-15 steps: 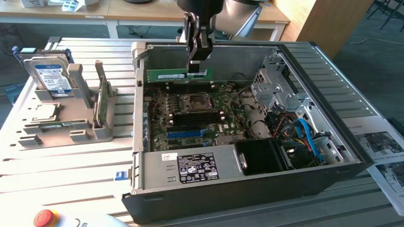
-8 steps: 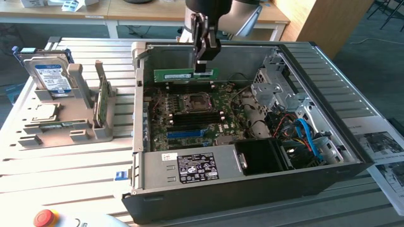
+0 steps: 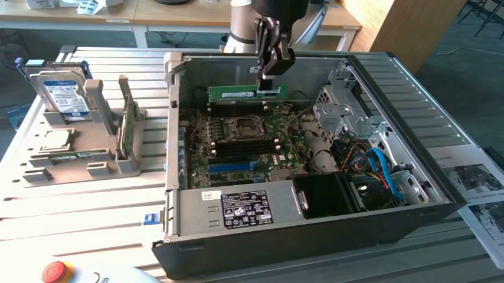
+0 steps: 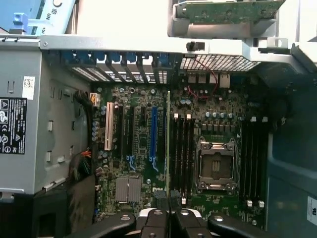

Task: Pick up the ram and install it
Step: 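Pick up the ram and move it above insertion slot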

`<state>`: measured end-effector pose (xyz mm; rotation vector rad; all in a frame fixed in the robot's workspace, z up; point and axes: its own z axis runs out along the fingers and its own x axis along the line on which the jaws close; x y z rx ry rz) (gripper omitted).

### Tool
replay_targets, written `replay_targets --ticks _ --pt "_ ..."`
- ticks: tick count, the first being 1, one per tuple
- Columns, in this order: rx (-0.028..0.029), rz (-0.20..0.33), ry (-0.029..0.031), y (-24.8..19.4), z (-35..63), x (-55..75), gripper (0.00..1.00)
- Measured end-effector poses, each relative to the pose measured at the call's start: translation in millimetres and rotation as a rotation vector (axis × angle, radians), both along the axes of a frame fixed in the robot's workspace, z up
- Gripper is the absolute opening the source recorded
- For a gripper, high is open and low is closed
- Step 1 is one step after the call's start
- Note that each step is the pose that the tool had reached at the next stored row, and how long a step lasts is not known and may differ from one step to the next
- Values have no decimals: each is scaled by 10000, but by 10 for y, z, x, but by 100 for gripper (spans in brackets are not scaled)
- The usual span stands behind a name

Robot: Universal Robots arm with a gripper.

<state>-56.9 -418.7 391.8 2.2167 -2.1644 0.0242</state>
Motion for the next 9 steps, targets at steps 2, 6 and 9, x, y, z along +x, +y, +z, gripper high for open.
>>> replay_targets --ticks 2,6,9 --pt "-1 -1 1 0 0 49 12" --pt "0 -1 1 0 0 62 12" --pt "10 -2 -7 1 0 62 12"
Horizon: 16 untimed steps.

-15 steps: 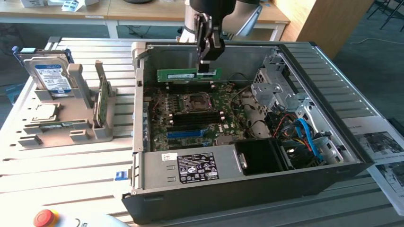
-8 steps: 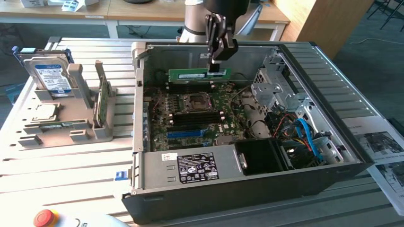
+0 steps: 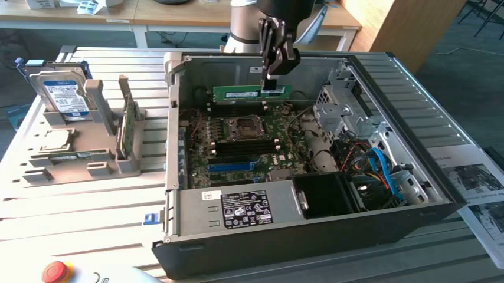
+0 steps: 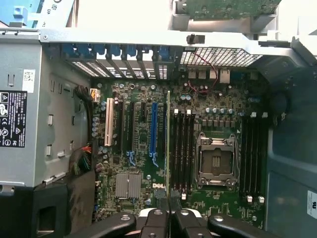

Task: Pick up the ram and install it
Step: 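Pick up the ram and move it above insertion slot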

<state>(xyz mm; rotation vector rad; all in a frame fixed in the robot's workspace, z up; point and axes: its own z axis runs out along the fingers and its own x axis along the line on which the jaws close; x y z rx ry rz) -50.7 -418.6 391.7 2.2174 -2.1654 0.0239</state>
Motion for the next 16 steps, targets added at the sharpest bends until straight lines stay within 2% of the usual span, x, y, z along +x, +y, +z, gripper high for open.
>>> replay_targets --ticks 5,11,16 --pt "22 0 -52 0 -1 0 12" --pt "68 1 -193 0 -3 -3 12" --pt "67 1 -194 -1 -3 -3 12"
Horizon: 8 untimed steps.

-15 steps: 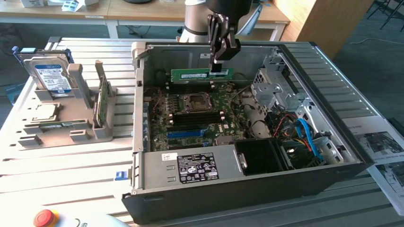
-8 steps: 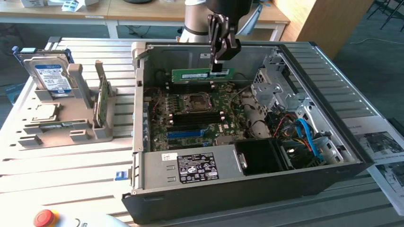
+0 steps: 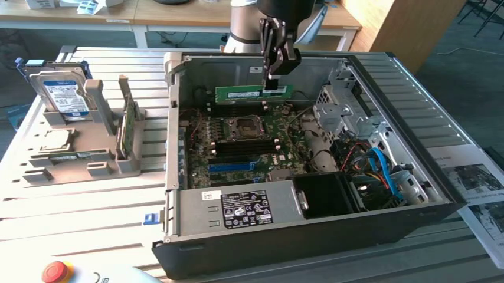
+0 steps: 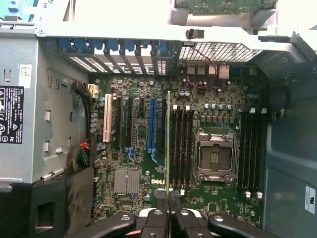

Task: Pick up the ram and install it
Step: 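Pick up the ram and move it above insertion slot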

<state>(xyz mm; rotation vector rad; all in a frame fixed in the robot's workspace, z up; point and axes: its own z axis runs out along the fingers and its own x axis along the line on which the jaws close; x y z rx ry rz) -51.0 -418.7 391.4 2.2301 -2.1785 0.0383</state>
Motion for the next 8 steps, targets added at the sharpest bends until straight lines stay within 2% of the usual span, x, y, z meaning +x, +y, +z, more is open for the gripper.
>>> replay_targets --ticks 2,4,7,8 --pt "9 0 0 0 1 0 12" --pt "55 -1 0 0 0 -1 12" --pt "226 -2 0 0 0 0 12" --pt "266 -4 0 0 0 0 12"
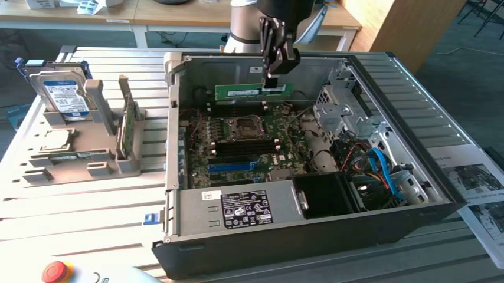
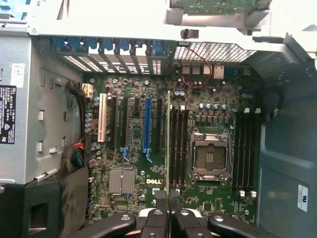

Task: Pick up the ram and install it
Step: 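Pick up the ram and move it above insertion slot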

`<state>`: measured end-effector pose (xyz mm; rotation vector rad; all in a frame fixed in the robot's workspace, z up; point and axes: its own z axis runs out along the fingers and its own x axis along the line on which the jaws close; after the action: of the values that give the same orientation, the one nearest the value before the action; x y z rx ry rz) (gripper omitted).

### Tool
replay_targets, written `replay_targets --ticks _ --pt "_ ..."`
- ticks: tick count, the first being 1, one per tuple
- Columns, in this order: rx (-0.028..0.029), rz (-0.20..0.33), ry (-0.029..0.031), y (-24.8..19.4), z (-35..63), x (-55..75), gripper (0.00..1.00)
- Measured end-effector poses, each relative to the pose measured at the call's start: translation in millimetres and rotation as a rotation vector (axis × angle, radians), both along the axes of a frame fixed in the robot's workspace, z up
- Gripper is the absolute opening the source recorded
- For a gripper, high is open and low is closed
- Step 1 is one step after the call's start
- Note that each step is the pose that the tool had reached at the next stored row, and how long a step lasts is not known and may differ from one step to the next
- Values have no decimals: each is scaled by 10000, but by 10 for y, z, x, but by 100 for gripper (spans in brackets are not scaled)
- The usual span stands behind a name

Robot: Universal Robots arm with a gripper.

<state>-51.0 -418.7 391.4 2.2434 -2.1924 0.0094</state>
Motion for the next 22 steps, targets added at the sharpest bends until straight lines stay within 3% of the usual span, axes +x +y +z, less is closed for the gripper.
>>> replay_targets --ticks 5,10,22 --pt "27 -4 -1 0 -5 0 12" --pt "80 -33 -2 0 -69 0 12" --pt "84 -288 -2 -10 -287 0 12"
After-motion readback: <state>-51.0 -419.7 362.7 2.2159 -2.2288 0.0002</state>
